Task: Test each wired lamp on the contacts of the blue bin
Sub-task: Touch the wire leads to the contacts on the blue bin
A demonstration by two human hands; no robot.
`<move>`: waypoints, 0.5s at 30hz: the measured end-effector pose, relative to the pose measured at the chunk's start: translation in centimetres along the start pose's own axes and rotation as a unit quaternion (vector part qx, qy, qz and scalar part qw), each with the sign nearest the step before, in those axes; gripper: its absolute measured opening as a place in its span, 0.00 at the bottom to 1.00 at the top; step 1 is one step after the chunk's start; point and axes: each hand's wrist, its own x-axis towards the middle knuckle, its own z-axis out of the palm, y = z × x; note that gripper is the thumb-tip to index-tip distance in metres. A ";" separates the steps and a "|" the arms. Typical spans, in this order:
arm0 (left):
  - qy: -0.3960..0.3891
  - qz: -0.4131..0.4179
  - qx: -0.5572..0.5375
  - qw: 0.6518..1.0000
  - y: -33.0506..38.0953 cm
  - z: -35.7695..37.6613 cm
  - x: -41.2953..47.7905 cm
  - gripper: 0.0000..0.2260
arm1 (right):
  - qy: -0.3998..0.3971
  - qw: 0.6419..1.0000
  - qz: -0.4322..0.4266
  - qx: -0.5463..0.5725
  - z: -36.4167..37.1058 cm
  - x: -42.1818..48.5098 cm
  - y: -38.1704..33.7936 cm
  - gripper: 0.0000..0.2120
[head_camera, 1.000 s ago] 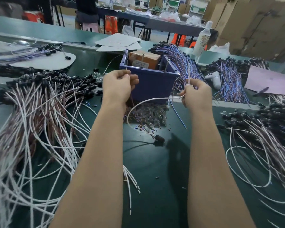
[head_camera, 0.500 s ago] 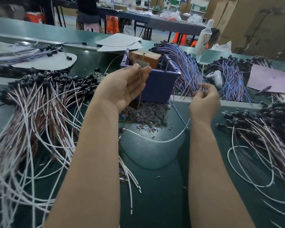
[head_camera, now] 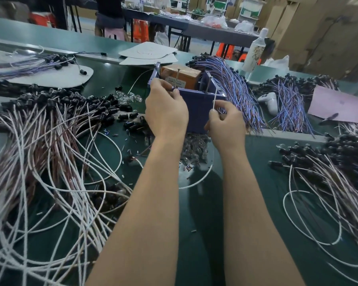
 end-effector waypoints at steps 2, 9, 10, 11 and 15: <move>0.033 0.022 0.021 0.999 -0.2 0.5 -0.2 0.01 | -0.008 1.000 0.001 -0.002 0.2 0.0 -0.2 0.14; 0.040 0.015 -0.023 0.999 -0.9 1.3 0.1 0.05 | 0.008 1.000 0.003 0.011 1.0 0.3 -0.3 0.13; 0.038 0.006 -0.036 0.999 -1.0 1.3 0.3 0.04 | 0.009 1.000 0.003 0.013 1.1 0.3 -0.3 0.12; 0.035 -0.006 -0.050 0.998 -1.1 1.4 0.4 0.03 | 0.009 1.000 0.002 0.012 1.2 0.2 -0.3 0.12; 0.022 -0.057 -0.120 0.991 -1.3 1.5 1.1 0.04 | 0.010 1.000 -0.002 0.006 1.2 0.1 -0.2 0.13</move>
